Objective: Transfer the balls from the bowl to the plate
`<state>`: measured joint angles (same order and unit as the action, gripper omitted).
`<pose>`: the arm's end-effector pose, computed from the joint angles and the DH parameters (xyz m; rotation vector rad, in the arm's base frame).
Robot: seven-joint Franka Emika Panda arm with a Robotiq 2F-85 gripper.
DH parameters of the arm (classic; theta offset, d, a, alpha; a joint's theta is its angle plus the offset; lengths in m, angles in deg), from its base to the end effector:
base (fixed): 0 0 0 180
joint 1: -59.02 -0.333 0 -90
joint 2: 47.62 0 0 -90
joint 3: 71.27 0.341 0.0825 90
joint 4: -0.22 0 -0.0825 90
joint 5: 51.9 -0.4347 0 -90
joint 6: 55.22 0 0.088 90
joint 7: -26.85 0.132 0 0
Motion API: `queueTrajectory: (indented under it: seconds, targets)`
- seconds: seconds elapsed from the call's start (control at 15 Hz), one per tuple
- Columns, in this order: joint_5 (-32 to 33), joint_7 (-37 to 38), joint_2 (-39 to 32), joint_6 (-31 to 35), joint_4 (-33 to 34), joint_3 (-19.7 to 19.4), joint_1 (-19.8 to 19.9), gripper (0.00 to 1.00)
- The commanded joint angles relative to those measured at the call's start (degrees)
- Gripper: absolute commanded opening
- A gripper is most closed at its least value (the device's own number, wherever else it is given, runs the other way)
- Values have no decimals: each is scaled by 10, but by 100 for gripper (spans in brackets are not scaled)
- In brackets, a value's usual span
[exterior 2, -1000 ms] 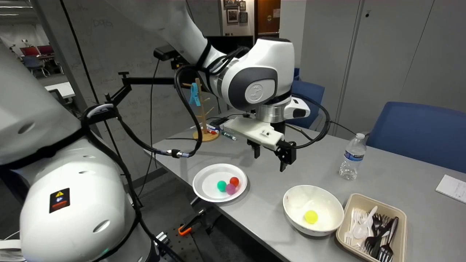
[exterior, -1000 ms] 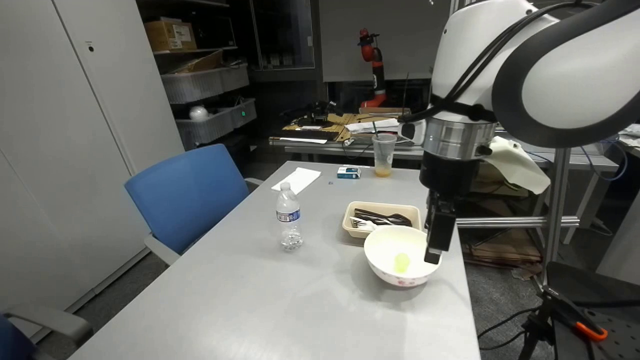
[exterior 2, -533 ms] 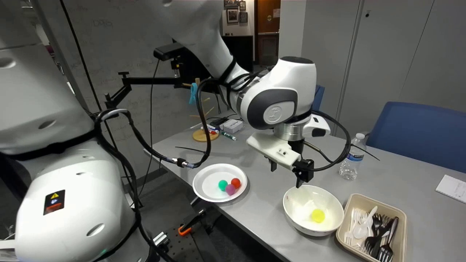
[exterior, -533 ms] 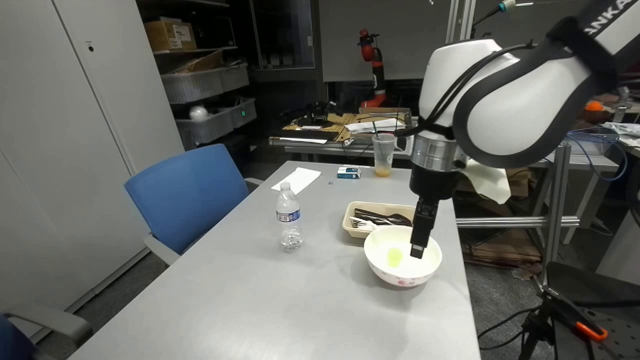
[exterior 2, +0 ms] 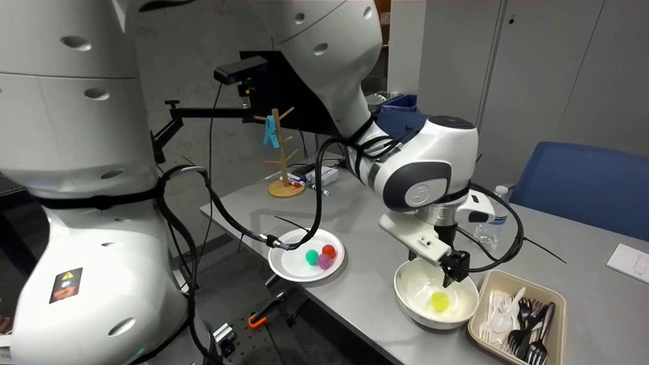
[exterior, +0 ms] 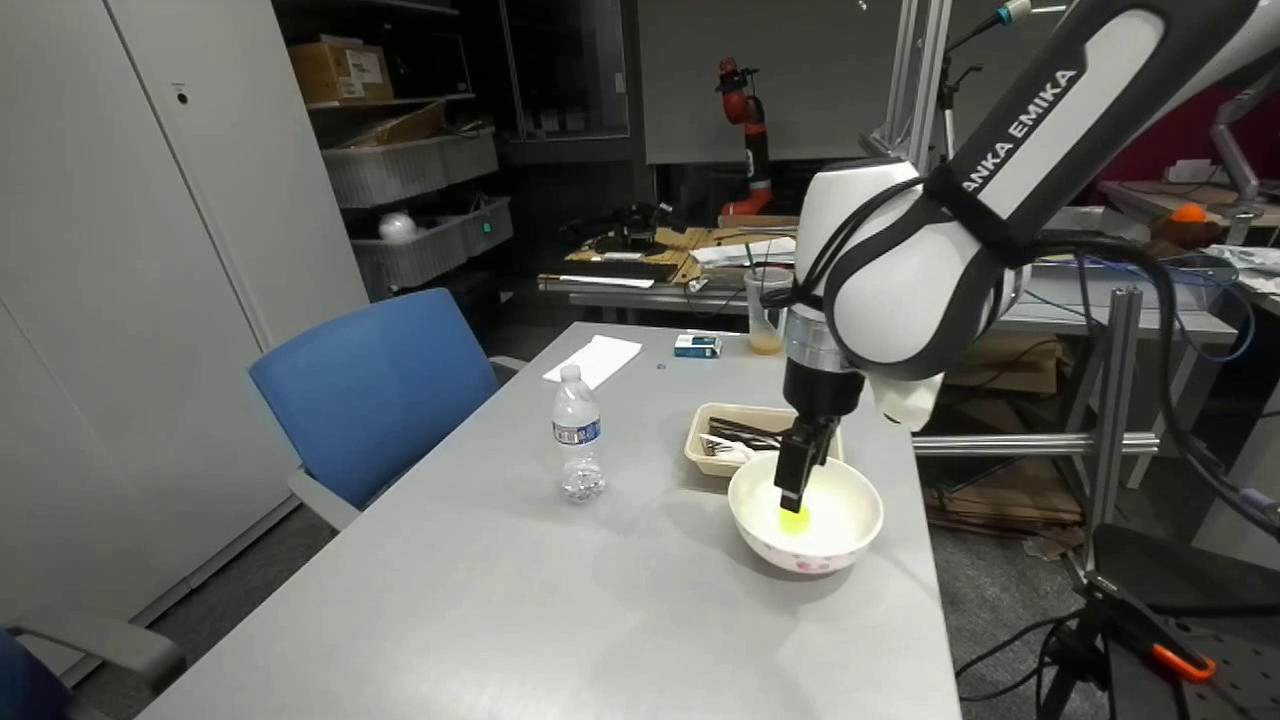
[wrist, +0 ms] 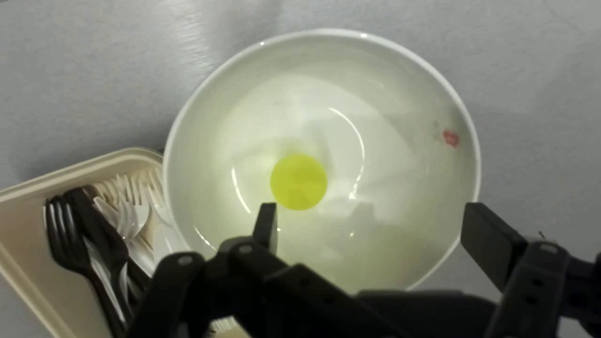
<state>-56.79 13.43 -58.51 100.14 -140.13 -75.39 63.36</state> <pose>0.5180 -0.0805 0.1858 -3.1287 -0.0189 -0.1193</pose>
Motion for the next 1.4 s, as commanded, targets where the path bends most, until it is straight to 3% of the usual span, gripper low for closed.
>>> queueTrajectory:
  seconds: [0.0,0.6,1.2,1.27,1.33]
  targets:
    - [-4,16,-62,15,48,3,19,100]
    - [-4,43,-132,14,88,9,42,100]
    - [-5,57,-152,16,86,17,41,100]
    - [-6,57,-152,16,86,18,42,97]
    - [-6,57,-153,17,85,18,42,73]
